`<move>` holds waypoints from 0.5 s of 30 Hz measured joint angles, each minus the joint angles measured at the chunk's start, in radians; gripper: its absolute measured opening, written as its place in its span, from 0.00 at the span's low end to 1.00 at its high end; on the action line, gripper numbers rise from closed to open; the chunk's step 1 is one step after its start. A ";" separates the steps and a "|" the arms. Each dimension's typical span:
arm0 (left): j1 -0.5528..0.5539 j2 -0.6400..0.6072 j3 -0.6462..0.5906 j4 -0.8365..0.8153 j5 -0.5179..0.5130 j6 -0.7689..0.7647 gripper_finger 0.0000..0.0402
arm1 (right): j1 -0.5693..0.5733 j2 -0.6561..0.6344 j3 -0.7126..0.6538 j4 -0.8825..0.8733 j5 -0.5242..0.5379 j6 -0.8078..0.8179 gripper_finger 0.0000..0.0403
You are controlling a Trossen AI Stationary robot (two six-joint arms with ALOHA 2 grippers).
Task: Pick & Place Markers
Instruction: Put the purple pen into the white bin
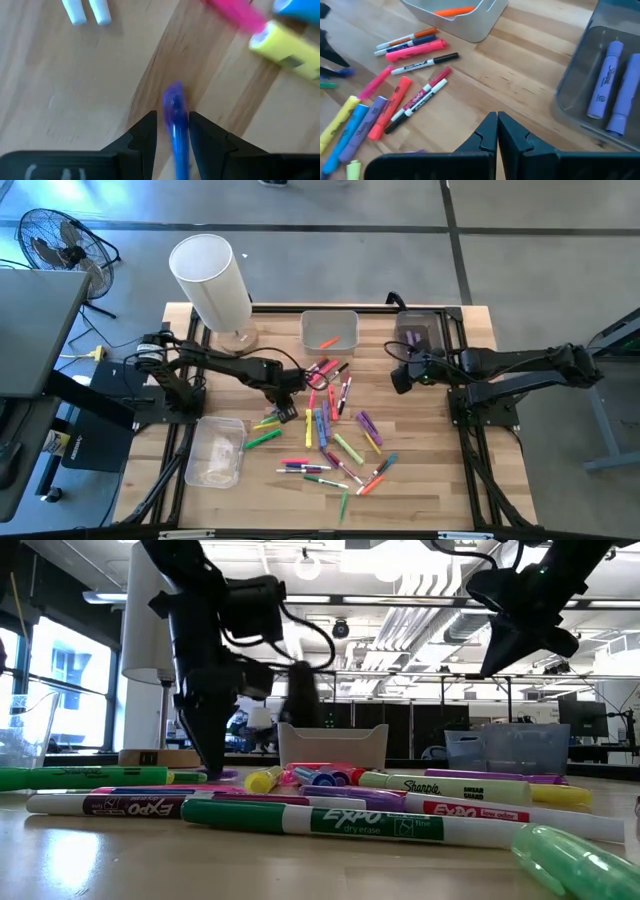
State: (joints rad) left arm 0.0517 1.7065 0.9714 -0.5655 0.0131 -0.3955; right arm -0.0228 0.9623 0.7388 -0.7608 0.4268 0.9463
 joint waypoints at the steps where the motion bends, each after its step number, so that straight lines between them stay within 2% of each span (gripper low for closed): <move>1: 0.000 0.009 0.000 -0.001 -0.005 0.003 0.28 | 0.008 0.000 0.000 0.002 0.007 0.010 0.00; 5: 0.000 0.025 0.005 -0.009 -0.004 0.008 0.28 | 0.032 0.000 0.000 -0.002 0.035 0.048 0.00; 8: 0.000 0.026 0.005 -0.010 -0.006 0.025 0.27 | 0.042 0.000 0.000 -0.006 0.008 0.054 0.00; 10: 0.000 0.026 0.004 -0.012 -0.024 0.025 0.23 | 0.049 0.000 0.000 -0.026 -0.019 0.076 0.00; 14: 0.000 0.027 0.004 -0.026 -0.048 0.025 0.08 | 0.084 0.013 0.000 -0.086 -0.036 0.119 0.00; 15: 0.000 0.027 0.004 -0.028 -0.050 0.024 0.08 | 0.094 0.019 0.000 -0.099 -0.037 0.126 0.00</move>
State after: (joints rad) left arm 0.0517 1.7336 0.9752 -0.5940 -0.0371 -0.3713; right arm 0.0713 0.9818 0.7383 -0.8595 0.3903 1.0727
